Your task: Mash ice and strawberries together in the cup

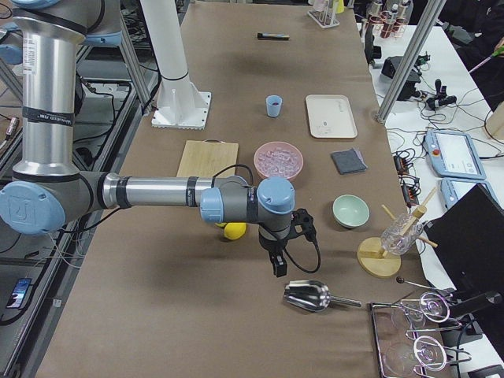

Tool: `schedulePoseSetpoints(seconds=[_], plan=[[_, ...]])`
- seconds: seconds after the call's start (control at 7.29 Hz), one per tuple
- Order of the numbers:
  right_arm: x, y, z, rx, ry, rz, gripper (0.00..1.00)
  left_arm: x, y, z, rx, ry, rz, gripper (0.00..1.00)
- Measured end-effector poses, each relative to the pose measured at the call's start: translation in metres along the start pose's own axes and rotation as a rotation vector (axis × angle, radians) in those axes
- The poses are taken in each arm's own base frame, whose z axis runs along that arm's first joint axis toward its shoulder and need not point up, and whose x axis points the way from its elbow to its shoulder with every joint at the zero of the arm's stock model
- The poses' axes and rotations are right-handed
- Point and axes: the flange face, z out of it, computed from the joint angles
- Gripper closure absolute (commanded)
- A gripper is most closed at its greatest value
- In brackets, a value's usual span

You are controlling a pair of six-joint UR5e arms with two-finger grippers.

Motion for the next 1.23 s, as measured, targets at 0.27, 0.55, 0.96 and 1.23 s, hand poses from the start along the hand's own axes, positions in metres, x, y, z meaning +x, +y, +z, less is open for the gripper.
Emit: schedulePoseSetpoints(seconds=[0.27,0.55,0.96,1.23], plan=[[-0.001,-0.002,-0.001,0.004,-0.001,-0.003,0.01,-0.012,0.021,0.01,0.011,0.001,0.002,0.02],[-0.003,-0.003,-0.002,0.01,-0.019,-0.002,0.0,-0.016,0.026,0.008,0.02,0.001,0.002,0.02],[0.005,0.004,0.011,-0.04,-0.047,0.045,0.0,-0.03,0.031,-0.004,0.042,0.041,-0.032,0.02],[0.007,0.009,0.016,-0.077,-0.058,0.07,0.0,-0.044,0.031,0.003,0.029,0.036,-0.056,0.02]])
